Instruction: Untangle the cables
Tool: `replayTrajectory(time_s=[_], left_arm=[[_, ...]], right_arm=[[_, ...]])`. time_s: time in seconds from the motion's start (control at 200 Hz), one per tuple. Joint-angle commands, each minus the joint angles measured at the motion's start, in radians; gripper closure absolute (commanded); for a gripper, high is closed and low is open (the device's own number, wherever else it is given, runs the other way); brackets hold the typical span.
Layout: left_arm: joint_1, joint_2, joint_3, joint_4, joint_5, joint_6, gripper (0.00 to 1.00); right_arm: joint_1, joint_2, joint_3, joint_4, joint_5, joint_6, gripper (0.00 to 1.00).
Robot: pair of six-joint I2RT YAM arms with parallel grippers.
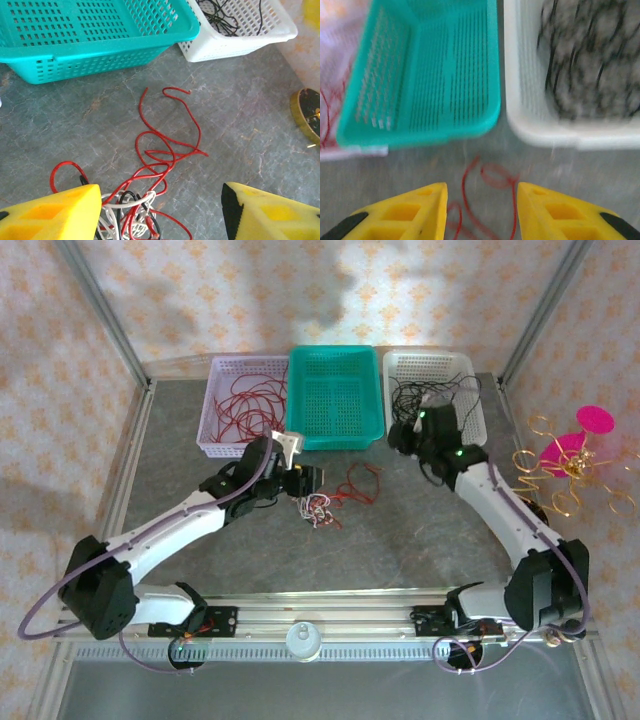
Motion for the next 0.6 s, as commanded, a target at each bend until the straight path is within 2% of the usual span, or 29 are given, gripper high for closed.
replayTrajectory(time_s=[0.0,0.08,0.175,0.305,0.435,0.596], left_arm=[[-0.001,0.048,0.068,-0.025,0.031,0.05,0.34],[-0.001,0.08,0.089,-0.019,0.041,0.061,0.34],[-0.001,0.112,0.105,-0.016,0.051,0.077,0.34],[0.001,0.145,0.13,-0.034,0.06,0.099,0.34],[0.001,0.15,0.136,-0.037,0.061,0.112,0.34],[0.001,0.148,0.116,-0.024,0.066,0.108,0.34]], right_arm=[[0.073,-0.025,-0.127,0.005,-0.048,0.213,0.58],[0.116,-0.039,-0.204,0.051,-0.034,0.254,0.58],[0.122,-0.021,-0.263,0.105,-0.012,0.255,0.57],[0.123,0.071,-0.236,0.114,-0.002,0.23,0.55],[0.114,0.126,-0.205,0.113,0.047,0.284,0.54],[0.116,0.184,-0.169,0.169,0.081,0.225,0.58]])
